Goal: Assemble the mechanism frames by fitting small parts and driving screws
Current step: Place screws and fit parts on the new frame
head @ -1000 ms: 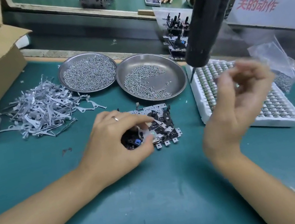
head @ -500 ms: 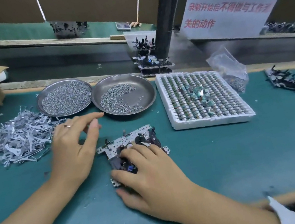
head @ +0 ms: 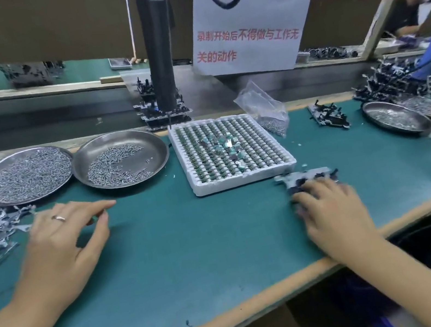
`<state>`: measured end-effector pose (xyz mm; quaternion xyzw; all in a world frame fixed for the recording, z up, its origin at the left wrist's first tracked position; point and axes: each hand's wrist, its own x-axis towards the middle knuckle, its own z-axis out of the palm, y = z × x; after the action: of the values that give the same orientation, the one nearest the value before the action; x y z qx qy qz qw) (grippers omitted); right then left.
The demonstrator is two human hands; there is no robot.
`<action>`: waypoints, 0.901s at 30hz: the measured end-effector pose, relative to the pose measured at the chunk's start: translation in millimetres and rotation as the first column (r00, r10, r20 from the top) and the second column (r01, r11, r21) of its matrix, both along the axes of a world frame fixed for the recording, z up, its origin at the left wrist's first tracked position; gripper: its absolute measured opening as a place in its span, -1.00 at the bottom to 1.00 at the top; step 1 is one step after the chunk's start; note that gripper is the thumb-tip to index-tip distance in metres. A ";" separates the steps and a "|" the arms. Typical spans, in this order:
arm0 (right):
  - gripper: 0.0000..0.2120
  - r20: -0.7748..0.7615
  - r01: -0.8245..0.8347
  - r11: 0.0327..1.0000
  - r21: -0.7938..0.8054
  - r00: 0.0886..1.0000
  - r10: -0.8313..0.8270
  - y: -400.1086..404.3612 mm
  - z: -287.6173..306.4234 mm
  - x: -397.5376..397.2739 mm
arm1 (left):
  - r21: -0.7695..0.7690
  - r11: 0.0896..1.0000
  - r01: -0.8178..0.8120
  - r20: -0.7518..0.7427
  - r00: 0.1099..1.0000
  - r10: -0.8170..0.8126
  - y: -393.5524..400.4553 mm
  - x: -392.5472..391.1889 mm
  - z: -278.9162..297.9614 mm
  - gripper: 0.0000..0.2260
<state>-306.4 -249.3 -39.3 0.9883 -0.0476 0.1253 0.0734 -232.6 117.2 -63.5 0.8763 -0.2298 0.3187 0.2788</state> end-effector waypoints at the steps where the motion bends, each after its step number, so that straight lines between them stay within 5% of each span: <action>1: -0.70 -0.032 0.132 0.989 -0.063 0.990 -0.134 -11.0 3.6 3.4 | 0.005 1.000 -0.004 0.004 1.000 0.004 -0.5 -0.2 0.9 -0.71; 4: -0.63 -0.026 0.236 0.967 -0.092 0.971 -0.239 -23.7 11.4 13.4 | 0.013 1.000 -0.019 0.006 1.000 0.019 -2.1 -1.2 2.5 -0.70; 8: -0.82 0.130 -0.132 0.976 0.173 0.985 0.110 22.9 11.0 27.8 | 0.037 0.998 -0.043 -0.017 0.999 0.044 -3.4 -2.9 5.0 -0.69; 13: -0.84 0.279 -0.512 0.782 0.357 0.857 0.434 103.7 7.1 48.7 | 0.021 0.997 -0.069 -0.077 0.995 0.070 -3.8 -5.9 10.4 -0.70; 18: -0.83 0.371 -0.650 0.585 0.484 0.758 0.536 164.8 1.9 87.4 | -0.002 0.990 -0.138 -0.133 0.982 0.137 1.6 6.6 23.6 -0.67; 21: -0.83 0.327 -0.576 0.448 0.683 0.791 0.518 183.9 -6.1 106.5 | -0.025 0.991 -0.131 -0.178 0.976 0.125 7.0 31.2 44.4 -0.68; 27: -0.77 0.214 -0.208 -0.066 0.976 0.858 0.468 185.6 -10.3 126.0 | 0.080 0.990 -0.114 -0.265 0.955 0.131 -34.4 105.8 89.1 -0.82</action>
<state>-180.4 -63.7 -49.6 0.7431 0.1354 -0.0231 -0.6550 -126.8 82.8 25.6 0.9325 -0.1450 0.2056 0.2593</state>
